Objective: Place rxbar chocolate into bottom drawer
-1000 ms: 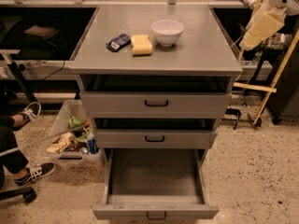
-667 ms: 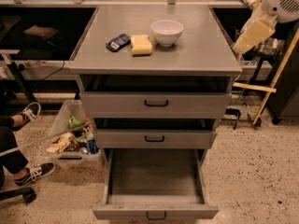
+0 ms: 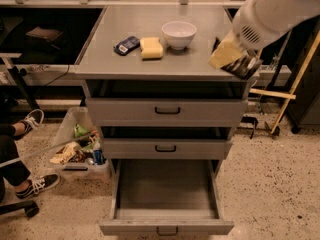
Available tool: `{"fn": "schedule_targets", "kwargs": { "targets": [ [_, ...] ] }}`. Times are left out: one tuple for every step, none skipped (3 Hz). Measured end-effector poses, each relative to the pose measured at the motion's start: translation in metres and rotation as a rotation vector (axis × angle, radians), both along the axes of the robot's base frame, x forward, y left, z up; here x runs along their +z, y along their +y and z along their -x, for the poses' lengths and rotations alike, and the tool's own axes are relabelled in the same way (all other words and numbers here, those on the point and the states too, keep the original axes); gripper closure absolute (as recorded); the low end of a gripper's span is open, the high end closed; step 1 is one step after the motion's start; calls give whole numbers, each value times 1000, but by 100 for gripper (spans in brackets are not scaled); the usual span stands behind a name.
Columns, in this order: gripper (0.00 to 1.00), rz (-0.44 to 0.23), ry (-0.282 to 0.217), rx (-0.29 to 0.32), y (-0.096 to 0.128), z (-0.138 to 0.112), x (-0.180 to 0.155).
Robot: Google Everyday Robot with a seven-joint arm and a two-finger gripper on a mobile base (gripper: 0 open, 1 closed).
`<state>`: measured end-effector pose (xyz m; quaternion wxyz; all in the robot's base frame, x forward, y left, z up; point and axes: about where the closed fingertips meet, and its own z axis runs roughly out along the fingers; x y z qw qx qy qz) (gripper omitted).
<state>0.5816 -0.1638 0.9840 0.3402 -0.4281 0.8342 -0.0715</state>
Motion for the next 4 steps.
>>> {"fn": "schedule_targets", "kwargs": {
  "targets": [
    [100, -36, 0, -44, 29, -12, -53],
    [100, -45, 1, -51, 30, -12, -57],
    [100, -59, 5, -64, 35, -6, -86],
    [100, -146, 74, -113, 53, 5, -185]
  ]
}}
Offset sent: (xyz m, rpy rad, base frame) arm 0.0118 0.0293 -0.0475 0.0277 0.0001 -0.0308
